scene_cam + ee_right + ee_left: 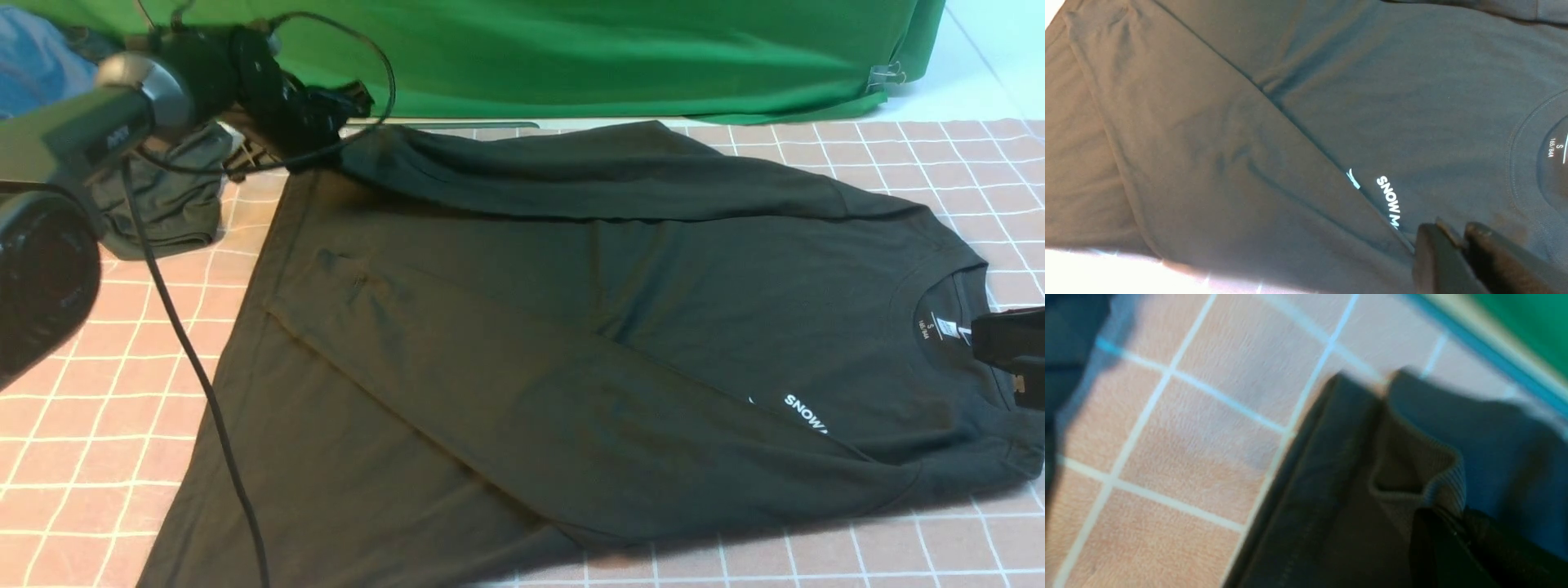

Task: Fold a long-sleeved shirt over a pink coffee tablecloth.
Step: 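Grab the top left corner of the dark shirt with the left gripper, then fold the left side of the dark shirt inward over its body with the left gripper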

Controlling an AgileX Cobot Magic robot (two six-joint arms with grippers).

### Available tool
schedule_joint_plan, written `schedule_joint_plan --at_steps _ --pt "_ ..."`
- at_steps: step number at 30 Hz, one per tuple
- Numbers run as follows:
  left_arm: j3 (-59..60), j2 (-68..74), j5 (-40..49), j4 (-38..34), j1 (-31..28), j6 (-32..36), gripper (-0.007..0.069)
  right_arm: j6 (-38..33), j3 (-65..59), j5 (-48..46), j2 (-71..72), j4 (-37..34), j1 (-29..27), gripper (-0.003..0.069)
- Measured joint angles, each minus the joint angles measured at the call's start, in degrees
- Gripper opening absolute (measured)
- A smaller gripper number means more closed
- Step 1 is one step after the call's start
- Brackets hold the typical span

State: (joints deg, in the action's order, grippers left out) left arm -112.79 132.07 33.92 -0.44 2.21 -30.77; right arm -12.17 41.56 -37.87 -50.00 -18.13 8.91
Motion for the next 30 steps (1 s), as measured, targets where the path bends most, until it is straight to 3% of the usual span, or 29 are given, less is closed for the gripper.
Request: schedule_joint_plan --at_steps 14,30 --pt "0.0 -9.1 19.0 0.1 0.6 7.2 0.0033 0.0 0.0 0.2 0.0 0.0 0.0 0.0124" --pt "0.0 -12.0 35.0 2.5 5.7 7.7 0.0033 -0.1 0.0 1.6 0.0 0.0 0.0 0.0143"
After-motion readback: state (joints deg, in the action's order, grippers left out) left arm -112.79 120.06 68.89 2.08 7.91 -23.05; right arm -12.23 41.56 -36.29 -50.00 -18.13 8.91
